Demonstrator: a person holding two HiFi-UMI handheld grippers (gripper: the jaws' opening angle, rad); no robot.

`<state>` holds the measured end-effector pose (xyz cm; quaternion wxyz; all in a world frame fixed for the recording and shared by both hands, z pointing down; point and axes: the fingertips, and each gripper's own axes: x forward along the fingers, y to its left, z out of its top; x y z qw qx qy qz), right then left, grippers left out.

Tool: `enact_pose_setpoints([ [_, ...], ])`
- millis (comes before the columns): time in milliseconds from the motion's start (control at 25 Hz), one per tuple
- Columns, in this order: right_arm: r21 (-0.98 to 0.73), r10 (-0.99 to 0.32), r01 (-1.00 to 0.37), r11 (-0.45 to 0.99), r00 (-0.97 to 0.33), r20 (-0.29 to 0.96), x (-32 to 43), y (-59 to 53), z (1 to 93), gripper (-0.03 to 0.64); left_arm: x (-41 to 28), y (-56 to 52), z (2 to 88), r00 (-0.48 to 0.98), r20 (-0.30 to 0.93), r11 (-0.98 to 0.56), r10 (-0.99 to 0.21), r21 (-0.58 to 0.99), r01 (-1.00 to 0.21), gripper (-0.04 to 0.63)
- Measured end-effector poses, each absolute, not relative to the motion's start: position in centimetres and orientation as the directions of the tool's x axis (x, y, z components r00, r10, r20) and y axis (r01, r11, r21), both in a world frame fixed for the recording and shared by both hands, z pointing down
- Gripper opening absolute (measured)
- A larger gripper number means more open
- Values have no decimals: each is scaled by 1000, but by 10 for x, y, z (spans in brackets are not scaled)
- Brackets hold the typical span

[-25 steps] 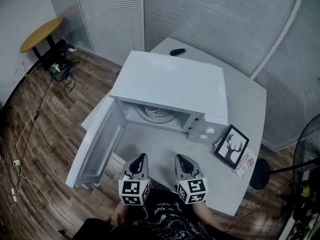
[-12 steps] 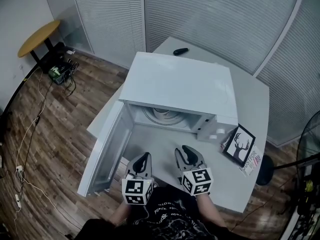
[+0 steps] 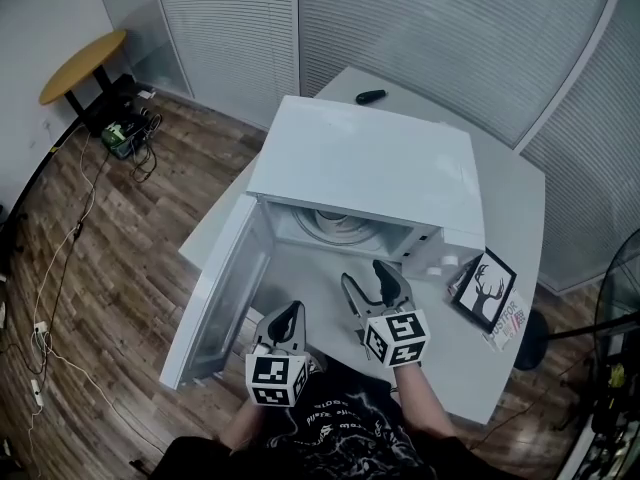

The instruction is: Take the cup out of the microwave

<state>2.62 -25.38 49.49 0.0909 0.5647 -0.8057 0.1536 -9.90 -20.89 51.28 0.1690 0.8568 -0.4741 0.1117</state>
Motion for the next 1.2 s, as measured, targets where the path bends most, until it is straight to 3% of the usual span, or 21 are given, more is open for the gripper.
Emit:
enact_pose_setpoints([
  [560,-146,-880,-933,328,-358,311,18,-311,497,354,-114,-210,511,476,365,-452,-800,157,-878,6],
  [1200,-113,-857,-928,354,-371,357,9,-366,514,390,-113,-211,518,451,390,-436,-803,130,-890,6],
])
